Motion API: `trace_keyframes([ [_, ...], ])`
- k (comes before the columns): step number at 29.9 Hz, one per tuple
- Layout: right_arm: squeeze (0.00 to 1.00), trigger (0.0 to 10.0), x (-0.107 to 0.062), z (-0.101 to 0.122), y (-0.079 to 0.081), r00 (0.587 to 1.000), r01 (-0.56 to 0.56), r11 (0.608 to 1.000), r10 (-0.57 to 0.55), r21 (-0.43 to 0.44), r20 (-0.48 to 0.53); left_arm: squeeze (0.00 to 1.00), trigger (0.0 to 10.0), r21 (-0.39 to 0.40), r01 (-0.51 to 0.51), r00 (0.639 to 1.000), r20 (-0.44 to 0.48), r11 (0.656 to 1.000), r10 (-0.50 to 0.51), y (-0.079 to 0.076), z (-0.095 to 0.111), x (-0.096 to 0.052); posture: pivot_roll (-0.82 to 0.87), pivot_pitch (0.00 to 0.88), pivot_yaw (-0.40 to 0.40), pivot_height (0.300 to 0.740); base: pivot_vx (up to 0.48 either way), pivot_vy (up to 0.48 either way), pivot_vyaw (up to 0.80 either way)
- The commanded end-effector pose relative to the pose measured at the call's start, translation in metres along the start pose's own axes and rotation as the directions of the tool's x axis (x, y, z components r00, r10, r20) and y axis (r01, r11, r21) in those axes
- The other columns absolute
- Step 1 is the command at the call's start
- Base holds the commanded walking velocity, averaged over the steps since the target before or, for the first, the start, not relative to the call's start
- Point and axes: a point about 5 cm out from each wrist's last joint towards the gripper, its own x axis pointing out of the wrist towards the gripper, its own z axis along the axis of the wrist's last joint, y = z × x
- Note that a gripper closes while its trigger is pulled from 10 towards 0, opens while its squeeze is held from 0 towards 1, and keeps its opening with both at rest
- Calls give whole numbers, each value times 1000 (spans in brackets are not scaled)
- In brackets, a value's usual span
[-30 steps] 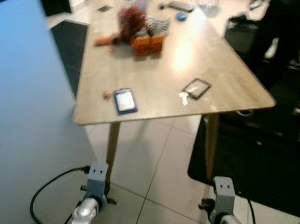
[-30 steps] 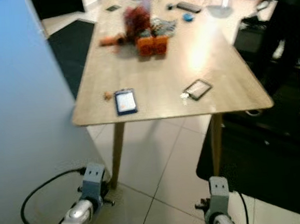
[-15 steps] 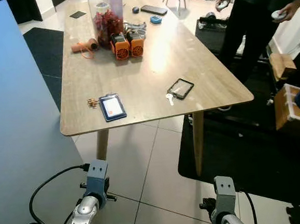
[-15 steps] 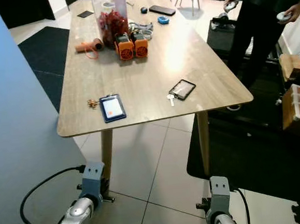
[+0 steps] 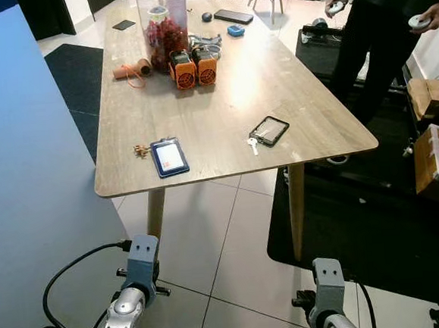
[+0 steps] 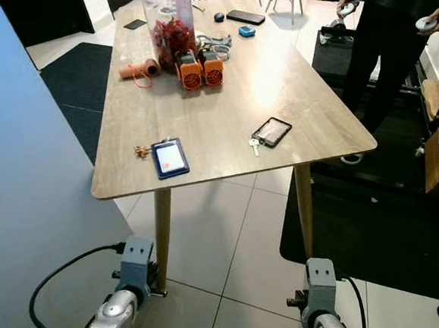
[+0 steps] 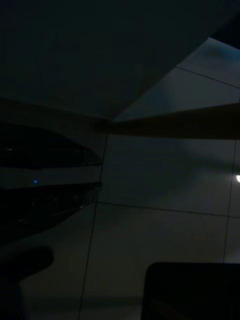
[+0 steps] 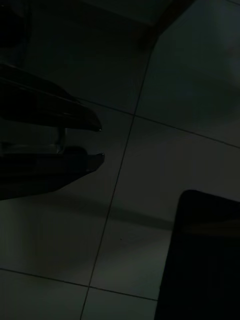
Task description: Hang keys on a hook
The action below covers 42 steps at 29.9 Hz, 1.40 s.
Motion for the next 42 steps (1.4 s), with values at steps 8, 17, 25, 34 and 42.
trace_keyframes([
  [8, 0, 10000, -1, -4, 0, 1000, -3, 1000, 3, -4, -14, 0, 10000, 20, 12, 1000, -3, 1000, -12, -4, -3, -1, 52, 55, -26, 740, 0, 0, 0],
  [17, 0, 10000, -1, -5, 1, 1000, -5, 1000, 5, -1, -16, 0, 10000, 32, 23, 1000, -7, 999, -23, -5, -4, -1, 54, 56, -23, 740, 0, -480, 0],
  [25, 0, 10000, -1, -5, 2, 1000, -4, 1000, 4, 1, -16, 0, 10000, -7, -4, 1000, -11, 1000, 4, -3, -4, -1, 54, 56, -20, 740, 0, -240, 0],
  [34, 0, 10000, -1, -5, 2, 1000, -3, 1000, 3, 1, -19, 0, 10000, -5, -23, 999, -28, 1000, 23, -2, -2, 1, 56, 56, -18, 740, 0, 0, 0],
  [42, 0, 10000, -2, -6, 1, 1000, -1, 1000, 1, 1, -25, 0, 10000, -11, -20, 999, -26, 1000, 20, -3, -1, 2, 56, 56, -16, 740, 0, 0, 0],
])
